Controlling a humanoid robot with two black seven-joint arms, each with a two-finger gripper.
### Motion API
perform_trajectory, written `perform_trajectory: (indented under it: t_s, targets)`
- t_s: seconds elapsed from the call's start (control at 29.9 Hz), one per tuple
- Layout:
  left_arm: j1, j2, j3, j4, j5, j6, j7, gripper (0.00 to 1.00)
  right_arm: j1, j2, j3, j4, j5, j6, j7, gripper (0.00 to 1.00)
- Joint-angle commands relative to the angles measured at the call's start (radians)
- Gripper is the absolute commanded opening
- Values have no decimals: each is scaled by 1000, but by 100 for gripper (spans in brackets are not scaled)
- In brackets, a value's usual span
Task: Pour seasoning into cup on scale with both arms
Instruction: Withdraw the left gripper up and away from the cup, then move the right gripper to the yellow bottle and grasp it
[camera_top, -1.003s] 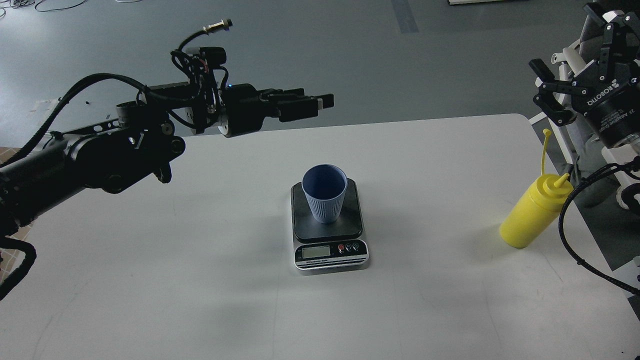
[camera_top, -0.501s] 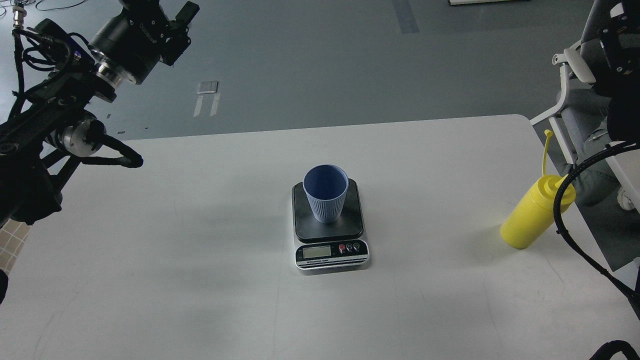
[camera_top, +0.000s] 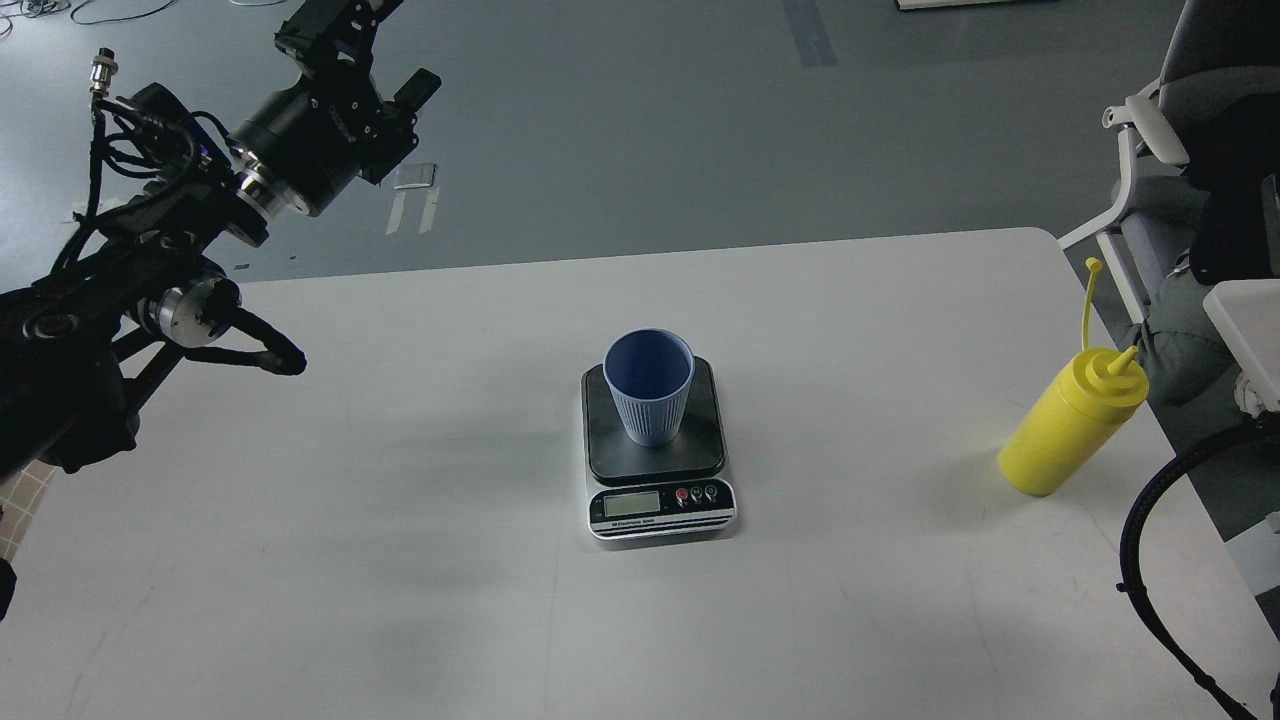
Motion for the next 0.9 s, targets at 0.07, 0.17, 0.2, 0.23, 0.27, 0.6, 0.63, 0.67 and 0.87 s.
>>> perform_trajectory:
  t_s: [0.07, 0.17, 0.2, 0.23, 0.27, 0.6, 0.63, 0.67, 0.87]
  targets:
    - [0, 21, 5, -3, -1, -4, 0, 98, -89, 0, -104, -5, 3, 0, 1, 100]
    - [9, 35, 5, -15, -1, -3, 0, 98, -173, 0, -234, -2, -2, 0, 5, 100]
    - [12, 35, 7, -15, -1, -3, 0, 98, -183, 0, -254, -3, -6, 0, 5, 100]
    - [18, 35, 7, -15, -1, -1, 0, 98, -193, 0, -285, -5, -14, 0, 6, 100]
    - [20, 36, 7, -15, 0, -3, 0, 98, -206, 0, -303, -2, -17, 0, 12, 100]
    - [37, 56, 5, -36, 0, 0, 0, 98, -276, 0, -300, -20, -7, 0, 18, 100]
    - [38, 68, 5, -56, 0, 0, 0, 98, -296, 0, -296, -25, -2, 0, 18, 100]
    - [38, 76, 5, -66, 0, 0, 0, 98, -304, 0, -296, -31, 0, 0, 18, 100]
    - [44, 102, 5, -90, -1, 0, 0, 98, -344, 0, -288, -51, -2, 0, 49, 100]
